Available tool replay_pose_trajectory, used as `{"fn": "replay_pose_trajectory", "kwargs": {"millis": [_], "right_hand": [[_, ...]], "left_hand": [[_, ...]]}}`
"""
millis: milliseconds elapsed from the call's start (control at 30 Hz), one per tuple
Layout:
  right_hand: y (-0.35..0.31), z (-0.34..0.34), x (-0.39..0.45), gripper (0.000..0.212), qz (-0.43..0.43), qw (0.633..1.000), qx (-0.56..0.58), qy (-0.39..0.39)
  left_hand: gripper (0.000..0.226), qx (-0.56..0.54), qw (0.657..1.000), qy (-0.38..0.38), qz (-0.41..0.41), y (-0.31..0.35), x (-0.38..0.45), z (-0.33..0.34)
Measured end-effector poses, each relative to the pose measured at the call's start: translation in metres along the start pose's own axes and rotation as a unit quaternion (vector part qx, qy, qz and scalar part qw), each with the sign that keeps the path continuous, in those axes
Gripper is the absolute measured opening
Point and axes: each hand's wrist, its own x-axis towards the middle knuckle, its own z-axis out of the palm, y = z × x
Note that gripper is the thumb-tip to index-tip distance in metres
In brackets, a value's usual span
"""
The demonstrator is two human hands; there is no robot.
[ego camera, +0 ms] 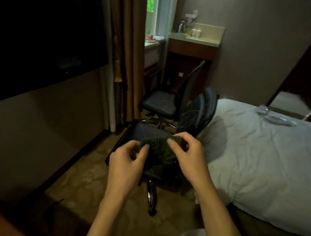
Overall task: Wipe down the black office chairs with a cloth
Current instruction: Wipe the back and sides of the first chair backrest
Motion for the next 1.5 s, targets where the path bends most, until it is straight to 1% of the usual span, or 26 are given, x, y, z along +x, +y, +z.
{"fn": "replay_pose_trajectory", "kwargs": {"millis": [67,167,233,400,533,700,767,900,1033,1167,1233,1300,1333,1400,1500], "right_hand": [[0.01,-0.019,0.008,0.017,0.003,1.0,-0.002,0.022],[0.023,-0.038,0.022,0.01,0.012,0.999,-0.002,0.048],[0.033,-0.048,0.033,0.009,0.018,0.998,-0.003,0.065],[0.065,-0.075,0.078,0.007,0.045,0.992,-0.009,0.115],[0.087,-0.093,0.127,0.008,0.058,0.989,-0.03,0.136],[0.117,-0.106,0.187,0.016,0.055,0.982,-0.037,0.176],[0.127,-0.109,0.202,0.016,0.053,0.983,-0.029,0.174],[0.14,-0.117,0.223,0.023,0.044,0.987,-0.017,0.155],[0.163,-0.127,0.25,0.014,0.057,0.987,-0.031,0.148],[0.183,-0.125,0.272,0.011,0.037,0.986,-0.034,0.159],[0.194,-0.124,0.284,0.016,0.016,0.986,-0.042,0.159],[0.209,-0.123,0.296,0.009,-0.016,0.986,-0.051,0.156],[0.218,-0.122,0.302,0.01,-0.039,0.985,-0.058,0.158],[0.235,-0.121,0.313,0.019,-0.083,0.981,-0.06,0.168],[0.248,-0.13,0.33,0.019,-0.151,0.976,-0.03,0.151]], "left_hand": [[0.015,-0.005,1.0,-0.024,0.004,0.01,0.007,0.02],[0.029,-0.006,0.999,-0.047,0.015,0.018,0.023,0.048],[0.033,-0.014,0.997,-0.066,0.022,0.021,0.037,0.068],[0.029,-0.041,0.99,-0.126,0.042,0.025,0.086,0.126],[0.023,-0.058,0.981,-0.183,0.033,0.029,0.135,0.167],[0.031,-0.045,0.973,-0.224,0.031,0.036,0.193,0.207],[0.032,-0.028,0.97,-0.238,0.038,0.035,0.21,0.221],[0.019,-0.042,0.945,-0.325,0.003,0.034,0.232,0.241],[0.017,-0.047,0.925,-0.376,-0.016,0.039,0.252,0.262],[0.017,-0.055,0.908,-0.411,-0.05,0.039,0.27,0.277],[0.017,-0.046,0.904,-0.42,-0.061,0.041,0.281,0.284],[0.015,-0.02,0.908,-0.413,-0.064,0.047,0.289,0.291],[0.014,-0.006,0.914,-0.402,-0.064,0.049,0.293,0.295],[0.015,0.003,0.932,-0.356,-0.072,0.054,0.298,0.301],[0.019,-0.004,0.96,-0.268,-0.084,0.066,0.303,0.309]]}}
